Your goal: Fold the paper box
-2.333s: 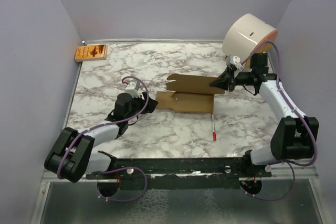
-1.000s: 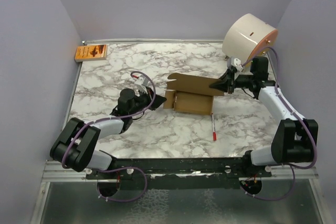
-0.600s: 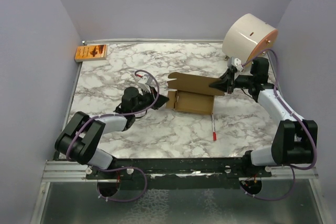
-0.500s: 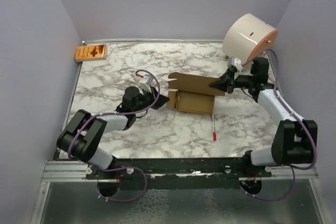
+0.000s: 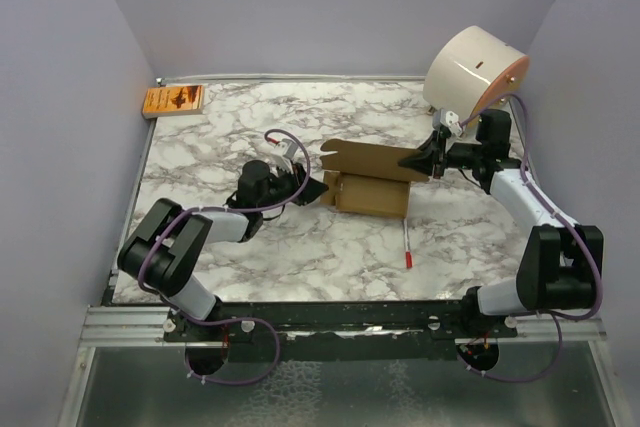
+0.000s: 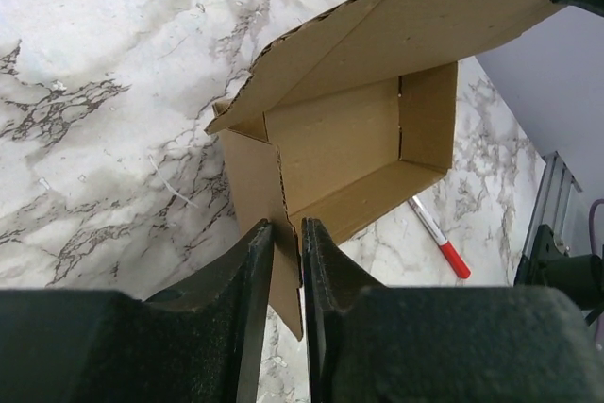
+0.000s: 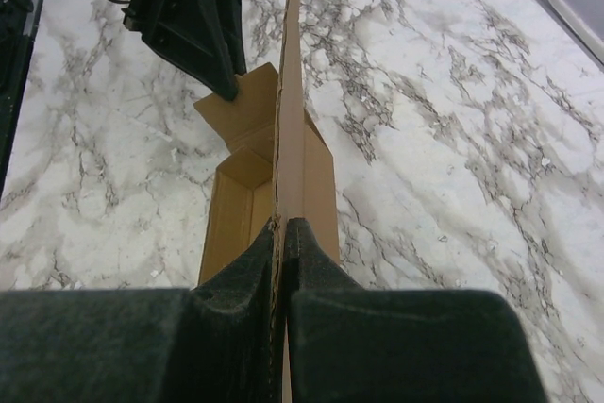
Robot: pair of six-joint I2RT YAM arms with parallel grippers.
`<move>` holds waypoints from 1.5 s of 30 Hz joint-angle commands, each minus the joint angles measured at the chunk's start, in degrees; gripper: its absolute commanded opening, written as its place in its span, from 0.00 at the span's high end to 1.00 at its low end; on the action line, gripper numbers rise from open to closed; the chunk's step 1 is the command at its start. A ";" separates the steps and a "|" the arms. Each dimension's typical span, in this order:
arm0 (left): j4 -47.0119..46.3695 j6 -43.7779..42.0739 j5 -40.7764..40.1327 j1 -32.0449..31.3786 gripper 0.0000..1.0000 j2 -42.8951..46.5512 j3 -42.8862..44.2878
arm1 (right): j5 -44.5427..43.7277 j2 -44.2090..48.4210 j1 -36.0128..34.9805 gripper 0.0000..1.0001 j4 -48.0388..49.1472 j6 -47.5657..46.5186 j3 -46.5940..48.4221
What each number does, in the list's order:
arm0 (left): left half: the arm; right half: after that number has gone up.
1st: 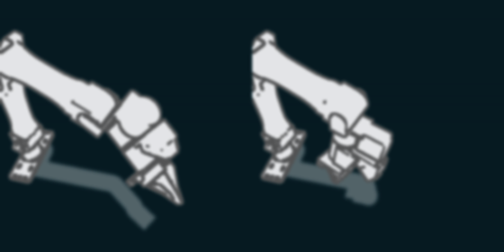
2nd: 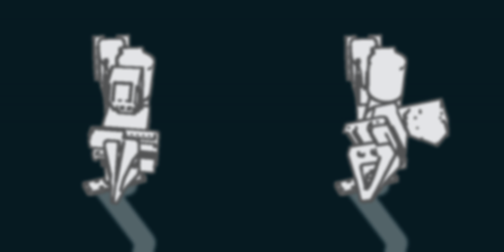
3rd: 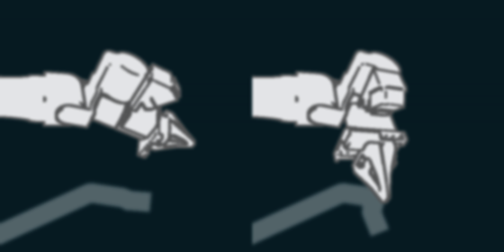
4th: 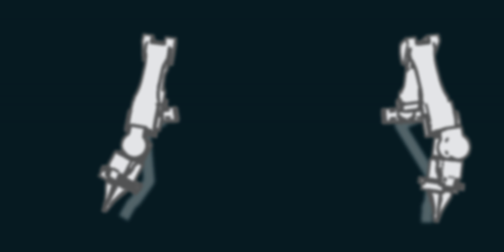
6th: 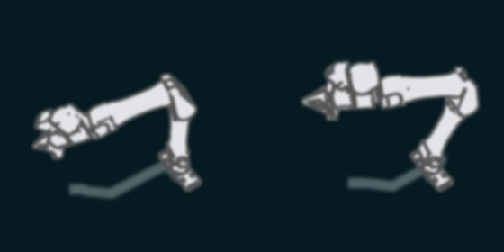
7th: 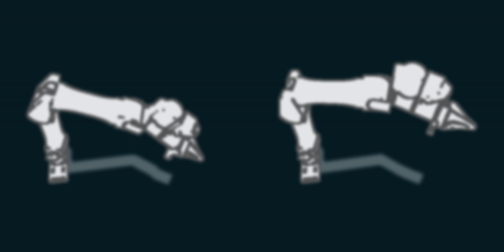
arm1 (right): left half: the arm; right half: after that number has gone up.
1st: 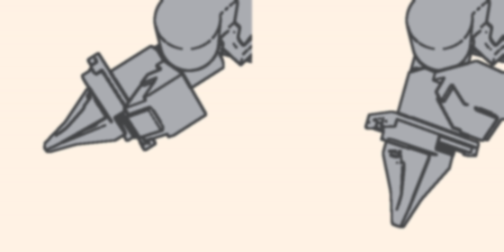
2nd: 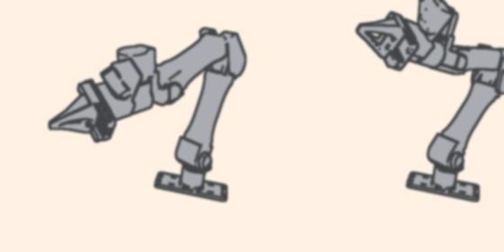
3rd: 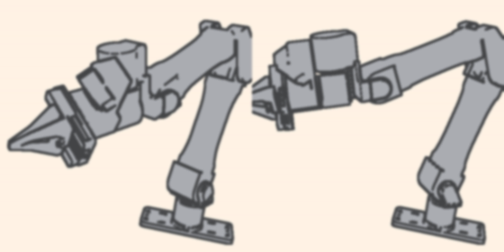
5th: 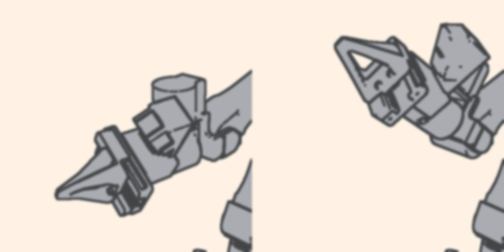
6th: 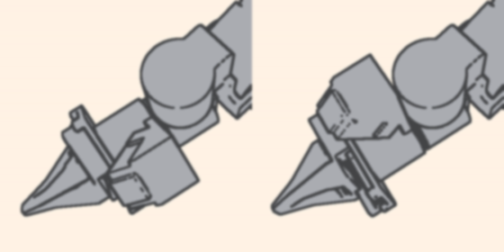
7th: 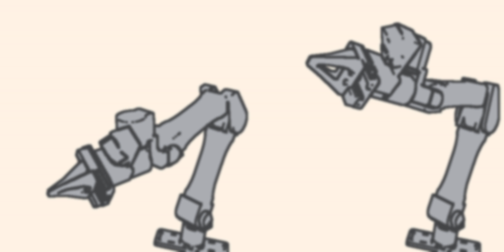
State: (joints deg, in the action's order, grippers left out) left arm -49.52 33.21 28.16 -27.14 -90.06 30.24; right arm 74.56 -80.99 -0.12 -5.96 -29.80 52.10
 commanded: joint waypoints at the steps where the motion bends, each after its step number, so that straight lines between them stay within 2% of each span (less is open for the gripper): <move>1: -1.35 -1.22 3.20 0.10 0.75 -0.88 0.69 | 0.31 -0.60 0.03 0.99 0.17 -0.50 0.52; 4: -2.11 -0.69 4.74 0.55 0.70 -1.37 0.66 | 0.30 -0.63 0.03 0.99 -0.01 -0.61 0.46; 5: -2.95 -0.18 5.17 0.70 0.66 -1.55 0.51 | 0.27 -0.62 0.03 0.99 -0.02 -0.67 0.48; 9: -8.84 2.77 7.25 1.40 0.39 -2.21 -0.97 | 0.18 -0.64 0.03 0.99 -0.11 -0.74 0.54; 12: -11.32 4.30 8.71 1.81 0.34 -3.50 -1.23 | 0.17 -0.65 0.03 0.99 -0.11 -0.78 0.55; 28: -36.71 22.20 15.60 4.50 0.30 -12.45 -4.35 | -0.71 -1.35 0.04 0.99 -0.72 -1.35 0.86; 32: -40.06 24.88 15.23 4.80 0.36 -15.72 -4.43 | -0.75 -1.45 0.03 0.99 -0.90 -1.43 0.91; 35: -43.18 27.19 15.32 4.98 0.49 -17.85 -4.36 | -0.78 -1.52 0.03 0.99 -0.90 -1.41 0.92; 38: -46.45 29.59 15.52 5.16 0.56 -19.62 -4.19 | -0.76 -1.64 0.03 0.99 -1.07 -1.48 1.04; 45: -52.52 33.11 15.58 5.27 0.53 -21.65 -4.44 | -0.87 -1.95 0.03 0.99 -1.33 -1.66 1.08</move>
State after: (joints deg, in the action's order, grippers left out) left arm -87.26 63.57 42.26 -22.11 -110.78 26.11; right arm 74.37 -81.91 -0.05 -6.46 -30.57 52.10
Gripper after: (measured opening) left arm 0.454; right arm 0.017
